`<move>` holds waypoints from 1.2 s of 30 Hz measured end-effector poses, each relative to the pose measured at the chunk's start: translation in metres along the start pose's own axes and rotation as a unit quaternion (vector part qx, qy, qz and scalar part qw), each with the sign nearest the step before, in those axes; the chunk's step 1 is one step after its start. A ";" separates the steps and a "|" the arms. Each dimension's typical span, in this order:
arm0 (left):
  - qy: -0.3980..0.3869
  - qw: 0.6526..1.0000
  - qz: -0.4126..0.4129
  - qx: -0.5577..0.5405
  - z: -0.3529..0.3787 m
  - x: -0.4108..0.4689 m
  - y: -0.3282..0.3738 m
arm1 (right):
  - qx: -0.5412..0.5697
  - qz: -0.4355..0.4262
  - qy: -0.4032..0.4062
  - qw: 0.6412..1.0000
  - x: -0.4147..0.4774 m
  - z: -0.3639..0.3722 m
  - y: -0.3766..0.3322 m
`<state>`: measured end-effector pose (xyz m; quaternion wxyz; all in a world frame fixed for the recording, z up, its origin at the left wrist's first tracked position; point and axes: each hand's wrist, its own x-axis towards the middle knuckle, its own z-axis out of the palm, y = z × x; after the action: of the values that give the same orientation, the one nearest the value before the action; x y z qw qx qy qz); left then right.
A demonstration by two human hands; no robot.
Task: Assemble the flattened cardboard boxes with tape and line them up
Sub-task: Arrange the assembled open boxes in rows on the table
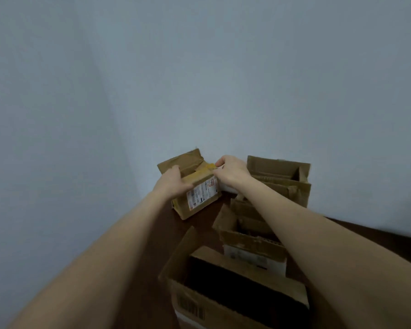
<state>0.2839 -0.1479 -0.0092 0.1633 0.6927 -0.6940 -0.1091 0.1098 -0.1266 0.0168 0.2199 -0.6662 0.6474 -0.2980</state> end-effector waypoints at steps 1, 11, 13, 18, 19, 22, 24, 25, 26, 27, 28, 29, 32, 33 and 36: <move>-0.009 1.000 0.003 0.020 0.005 0.008 -0.001 | 0.000 0.005 -0.004 1.000 0.008 0.002 0.000; -0.018 0.989 0.090 0.115 0.003 0.016 -0.003 | -0.006 0.063 -0.049 0.997 0.052 0.017 -0.007; 0.014 0.980 0.154 0.122 -0.002 0.008 -0.009 | -0.025 0.086 -0.069 0.994 0.054 0.019 -0.010; 0.005 0.938 0.271 0.216 -0.006 -0.013 -0.017 | -0.123 0.151 -0.119 0.974 0.049 0.021 -0.020; -0.005 0.934 0.274 0.228 -0.003 -0.017 -0.021 | -0.153 0.165 -0.125 0.966 0.048 0.022 -0.021; -0.012 0.934 0.289 0.210 0.002 -0.029 -0.038 | -0.223 0.172 -0.154 0.947 0.048 0.029 -0.023; -0.023 0.940 0.278 0.195 0.003 -0.038 -0.042 | -0.248 0.173 -0.161 0.940 0.048 0.035 -0.023; -0.039 0.954 0.253 0.158 0.003 -0.039 -0.039 | -0.256 0.173 -0.157 0.938 0.048 0.037 -0.023; -0.061 0.975 0.192 0.092 0.004 -0.040 -0.032 | -0.262 0.175 -0.151 0.937 0.048 0.039 -0.023; -0.066 0.991 0.112 0.005 0.004 -0.037 -0.023 | -0.265 0.175 -0.148 0.936 0.048 0.041 -0.023; -0.044 0.996 0.031 -0.070 0.005 -0.030 -0.016 | -0.266 0.174 -0.147 0.937 0.048 0.041 -0.023; -0.019 0.995 -0.033 -0.092 0.006 -0.021 -0.011 | -0.264 0.171 -0.149 0.938 0.049 0.042 -0.024; -0.024 0.987 -0.155 -0.040 0.002 0.002 0.000 | -0.214 0.171 -0.171 0.946 0.056 0.039 -0.024; -0.047 0.981 -0.185 -0.036 -0.001 0.009 0.002 | -0.186 0.178 -0.179 0.950 0.059 0.037 -0.024; -0.134 0.966 -0.220 -0.027 -0.009 0.026 0.006 | -0.150 0.182 -0.189 0.953 0.065 0.026 -0.022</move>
<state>0.2819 -0.1734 0.0035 0.0592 0.8026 -0.5370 -0.2530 0.1424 -0.1924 0.0206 0.2859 -0.6067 0.7415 -0.0215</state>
